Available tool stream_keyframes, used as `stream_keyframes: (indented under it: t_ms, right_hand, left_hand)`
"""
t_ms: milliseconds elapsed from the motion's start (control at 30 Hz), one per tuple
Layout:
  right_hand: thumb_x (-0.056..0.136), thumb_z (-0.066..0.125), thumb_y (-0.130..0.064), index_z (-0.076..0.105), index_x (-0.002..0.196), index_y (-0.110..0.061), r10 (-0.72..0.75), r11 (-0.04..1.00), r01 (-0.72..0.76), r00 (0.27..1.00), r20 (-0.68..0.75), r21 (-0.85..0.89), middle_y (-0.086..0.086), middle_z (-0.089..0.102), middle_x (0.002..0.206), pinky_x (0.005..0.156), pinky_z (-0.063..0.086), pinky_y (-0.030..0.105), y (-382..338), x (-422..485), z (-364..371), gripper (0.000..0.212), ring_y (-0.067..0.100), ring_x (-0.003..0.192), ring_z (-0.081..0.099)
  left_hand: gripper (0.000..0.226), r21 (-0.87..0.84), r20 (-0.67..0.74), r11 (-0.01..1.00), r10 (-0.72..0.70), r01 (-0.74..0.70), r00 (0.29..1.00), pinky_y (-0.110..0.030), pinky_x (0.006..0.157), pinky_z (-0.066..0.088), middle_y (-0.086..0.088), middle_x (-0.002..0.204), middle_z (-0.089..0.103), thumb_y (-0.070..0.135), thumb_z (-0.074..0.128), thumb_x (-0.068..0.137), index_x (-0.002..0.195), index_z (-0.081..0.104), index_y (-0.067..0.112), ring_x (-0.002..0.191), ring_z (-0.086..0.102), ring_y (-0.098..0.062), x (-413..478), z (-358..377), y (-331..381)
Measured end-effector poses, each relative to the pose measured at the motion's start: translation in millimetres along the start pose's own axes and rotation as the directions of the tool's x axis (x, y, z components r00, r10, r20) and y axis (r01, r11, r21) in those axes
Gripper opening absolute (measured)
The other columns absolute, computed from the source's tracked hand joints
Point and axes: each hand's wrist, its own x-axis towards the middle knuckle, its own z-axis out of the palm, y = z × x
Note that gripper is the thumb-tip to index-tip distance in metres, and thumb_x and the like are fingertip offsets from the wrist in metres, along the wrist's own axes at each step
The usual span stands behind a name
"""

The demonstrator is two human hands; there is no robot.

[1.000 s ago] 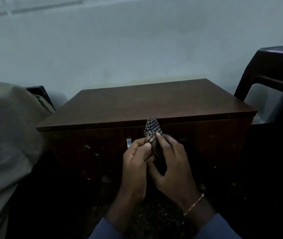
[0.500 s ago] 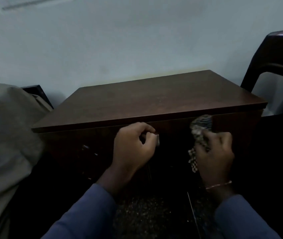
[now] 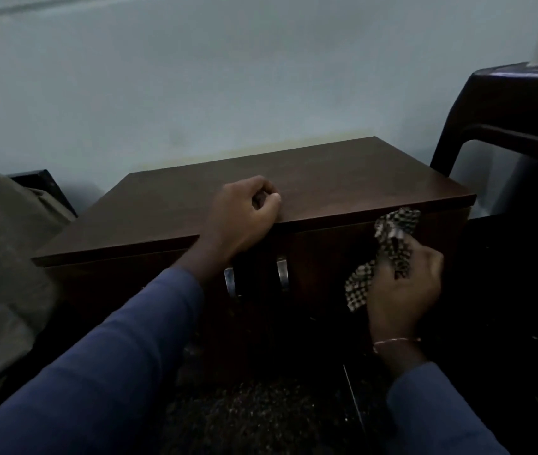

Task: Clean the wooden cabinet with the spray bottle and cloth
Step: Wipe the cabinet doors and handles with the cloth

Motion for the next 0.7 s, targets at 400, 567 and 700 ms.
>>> stream_keyframes:
  t_ms: [400,567,700]
  right_hand:
    - [0.079,0.059,-0.022,0.066,0.108,-0.016,-0.491,0.835,0.549,0.781,0.387,-0.049,0.011,0.063,0.093,0.067,0.05,0.04,-11.3,-6.8,11.4,0.03,0.032,0.079,0.06]
    - [0.08,0.059,-0.011,0.065,0.097,0.001,-0.029,0.989,0.02,0.998,-0.061,-0.149,0.022,0.061,0.094,0.081,0.042,0.032,28.4,37.4,-21.0,0.021,0.036,0.088,0.06]
    - [0.083,0.065,-0.009,0.065,0.094,-0.001,0.076,0.988,-0.091,0.989,-0.126,-0.124,0.021,0.061,0.092,0.077,0.045,0.037,6.2,23.6,-6.4,0.014,0.033,0.086,0.058]
  left_hand:
    - [0.022,-0.144,0.073,0.971,-0.184,0.193,0.98,-0.013,0.053,0.042,-0.017,0.08,0.07,0.013,0.05,0.084,0.091,0.071,0.011,0.051,0.056,0.002,3.0,-4.9,6.2]
    - [0.029,-0.033,0.209,0.993,-0.105,0.114,0.972,-0.023,0.061,0.043,-0.003,0.077,0.066,0.031,0.056,0.073,0.096,0.069,0.019,0.064,0.053,-0.01,2.7,-8.8,2.1]
    - [0.021,-0.011,0.263,0.997,-0.065,0.07,0.963,-0.029,0.064,0.042,0.002,0.071,0.058,0.025,0.07,0.077,0.097,0.066,0.02,0.06,0.049,-0.009,8.2,-6.1,-1.7]
